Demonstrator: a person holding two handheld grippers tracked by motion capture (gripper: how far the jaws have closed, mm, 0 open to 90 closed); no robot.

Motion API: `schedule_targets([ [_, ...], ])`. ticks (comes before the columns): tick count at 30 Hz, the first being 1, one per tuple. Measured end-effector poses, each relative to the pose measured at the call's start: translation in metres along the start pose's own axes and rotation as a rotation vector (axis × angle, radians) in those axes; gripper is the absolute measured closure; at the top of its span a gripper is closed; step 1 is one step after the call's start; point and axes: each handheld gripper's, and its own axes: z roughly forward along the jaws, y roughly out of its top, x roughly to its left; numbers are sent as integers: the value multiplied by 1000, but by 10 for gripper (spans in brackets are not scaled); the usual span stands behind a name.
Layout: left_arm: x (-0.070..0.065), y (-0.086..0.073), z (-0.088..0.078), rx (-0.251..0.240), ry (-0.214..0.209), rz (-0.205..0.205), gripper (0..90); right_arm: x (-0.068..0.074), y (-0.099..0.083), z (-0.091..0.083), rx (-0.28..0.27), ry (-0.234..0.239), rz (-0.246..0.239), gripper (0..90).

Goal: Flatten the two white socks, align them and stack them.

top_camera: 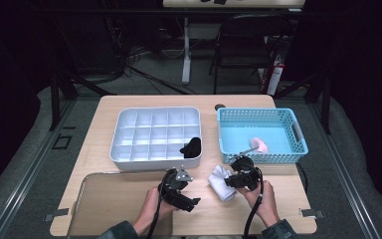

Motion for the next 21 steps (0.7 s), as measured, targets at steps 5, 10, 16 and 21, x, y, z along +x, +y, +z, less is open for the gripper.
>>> schedule_targets([
  [5, -17, 7, 10, 12, -2, 27, 152, -6, 0, -3, -64, 91, 16, 652],
  [10, -16, 6, 10, 0, -6, 19, 155, -9, -2, -25, -145, 92, 15, 596],
  [16, -12, 6, 2, -36, 23, 14, 180, -17, -6, -11, -53, 38, 9, 566],
  [21, -9, 6, -3, -47, 39, 10, 207, -12, -6, 5, 37, -4, -24, 702],
])
